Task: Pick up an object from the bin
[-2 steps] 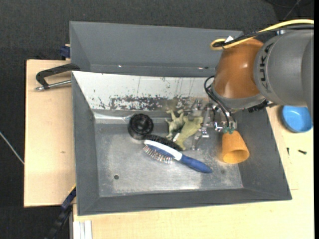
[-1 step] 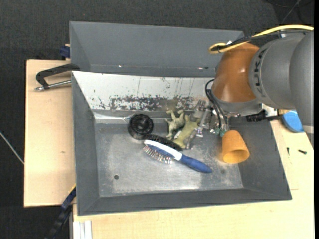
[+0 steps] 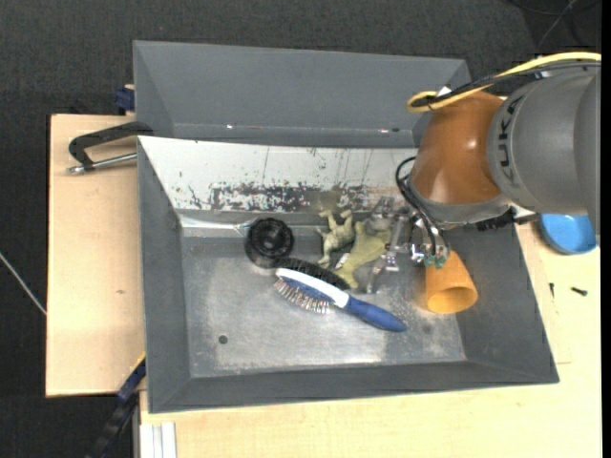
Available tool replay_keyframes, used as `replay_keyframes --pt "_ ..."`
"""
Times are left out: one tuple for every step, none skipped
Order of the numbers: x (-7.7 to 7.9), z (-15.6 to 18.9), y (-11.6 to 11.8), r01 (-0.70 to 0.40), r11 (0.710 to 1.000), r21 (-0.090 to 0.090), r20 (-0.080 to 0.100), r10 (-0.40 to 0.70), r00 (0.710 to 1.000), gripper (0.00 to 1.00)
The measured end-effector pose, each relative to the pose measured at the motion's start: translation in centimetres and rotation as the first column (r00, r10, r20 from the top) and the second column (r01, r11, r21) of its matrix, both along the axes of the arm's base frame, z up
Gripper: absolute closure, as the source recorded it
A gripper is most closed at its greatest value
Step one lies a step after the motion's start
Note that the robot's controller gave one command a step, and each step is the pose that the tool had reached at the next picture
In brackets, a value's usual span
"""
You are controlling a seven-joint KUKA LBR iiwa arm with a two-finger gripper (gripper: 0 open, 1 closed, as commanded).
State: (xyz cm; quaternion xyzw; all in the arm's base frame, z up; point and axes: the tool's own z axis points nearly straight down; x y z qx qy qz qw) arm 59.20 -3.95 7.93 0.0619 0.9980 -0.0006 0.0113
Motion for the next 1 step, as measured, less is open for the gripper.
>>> replay_keyframes --pt "0.26 0.18 -0.21 0.0 1.0 -0.004 0.012 0.0 1.0 1.0"
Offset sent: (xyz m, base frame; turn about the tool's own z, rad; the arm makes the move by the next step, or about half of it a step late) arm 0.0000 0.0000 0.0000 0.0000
